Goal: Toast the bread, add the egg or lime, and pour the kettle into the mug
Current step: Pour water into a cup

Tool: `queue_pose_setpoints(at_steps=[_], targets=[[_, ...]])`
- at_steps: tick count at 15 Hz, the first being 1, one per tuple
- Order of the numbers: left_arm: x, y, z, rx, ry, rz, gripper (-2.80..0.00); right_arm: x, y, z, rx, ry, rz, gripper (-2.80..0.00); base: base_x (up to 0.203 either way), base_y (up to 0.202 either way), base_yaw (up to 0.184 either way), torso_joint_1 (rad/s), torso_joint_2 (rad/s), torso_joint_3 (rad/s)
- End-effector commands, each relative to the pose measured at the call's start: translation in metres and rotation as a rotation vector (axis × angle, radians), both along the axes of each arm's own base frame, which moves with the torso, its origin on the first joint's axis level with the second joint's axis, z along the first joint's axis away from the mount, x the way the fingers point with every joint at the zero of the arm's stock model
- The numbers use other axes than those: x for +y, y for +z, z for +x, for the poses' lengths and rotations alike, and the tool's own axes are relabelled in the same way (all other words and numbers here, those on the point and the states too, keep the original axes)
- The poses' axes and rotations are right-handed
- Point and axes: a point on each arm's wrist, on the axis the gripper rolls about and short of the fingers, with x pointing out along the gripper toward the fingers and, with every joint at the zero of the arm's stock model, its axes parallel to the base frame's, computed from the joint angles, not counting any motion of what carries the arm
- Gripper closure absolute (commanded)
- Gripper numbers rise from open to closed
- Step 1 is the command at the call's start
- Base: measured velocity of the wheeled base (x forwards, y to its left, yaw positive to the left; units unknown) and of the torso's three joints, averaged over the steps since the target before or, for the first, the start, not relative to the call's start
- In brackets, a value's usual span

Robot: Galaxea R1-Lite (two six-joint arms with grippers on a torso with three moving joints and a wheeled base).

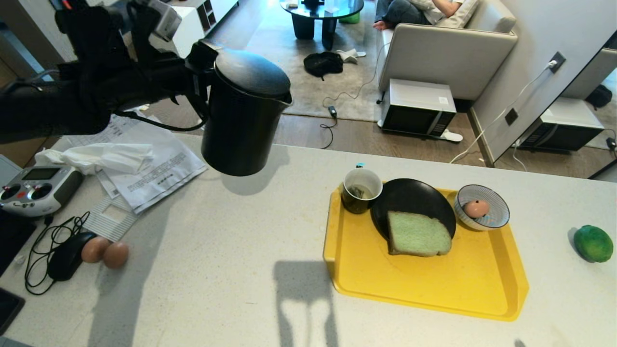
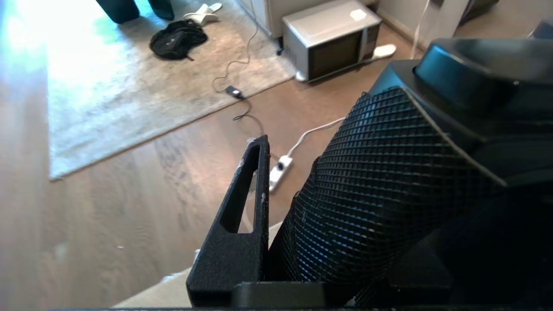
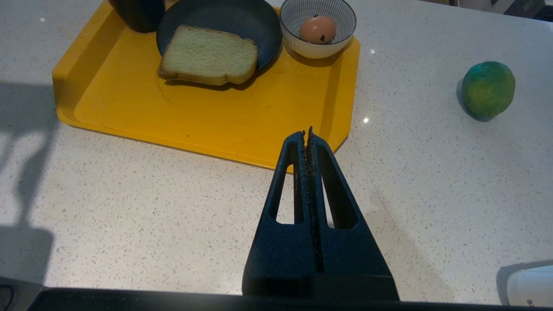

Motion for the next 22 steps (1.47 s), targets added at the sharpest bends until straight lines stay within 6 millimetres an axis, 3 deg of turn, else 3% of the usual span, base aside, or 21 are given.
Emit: queue_pose_setpoints(at_steps=[1,5,9,14,22], targets=[[-0.013,-0.024,0.028,0.003,-0.01,0.047,0.0,0.0,0.0,0.0,0.003,0.0,0.0,0.0,0.0,0.0,0.0,0.0,0.0,0.0],[-0.037,-0.032,0.029,-0.005,0.013,0.091,0.0,0.0,0.0,0.0,0.003,0.0,0.0,0.0,0.0,0.0,0.0,0.0,0.0,0.0],[-0.069,-0.023,0.016,-0.037,0.011,0.085,0.0,0.0,0.0,0.0,0.001,0.0,0.0,0.0,0.0,0.0,0.0,0.0,0.0,0.0],[-0.08,-0.006,0.004,-0.162,0.027,0.079,0.0,0.0,0.0,0.0,0.002,0.0,0.0,0.0,0.0,0.0,0.0,0.0,0.0,0.0],[-0.075,0.019,-0.015,-0.23,0.057,0.048,0.0,0.0,0.0,0.0,0.002,0.0,0.0,0.0,0.0,0.0,0.0,0.0,0.0,0.0]])
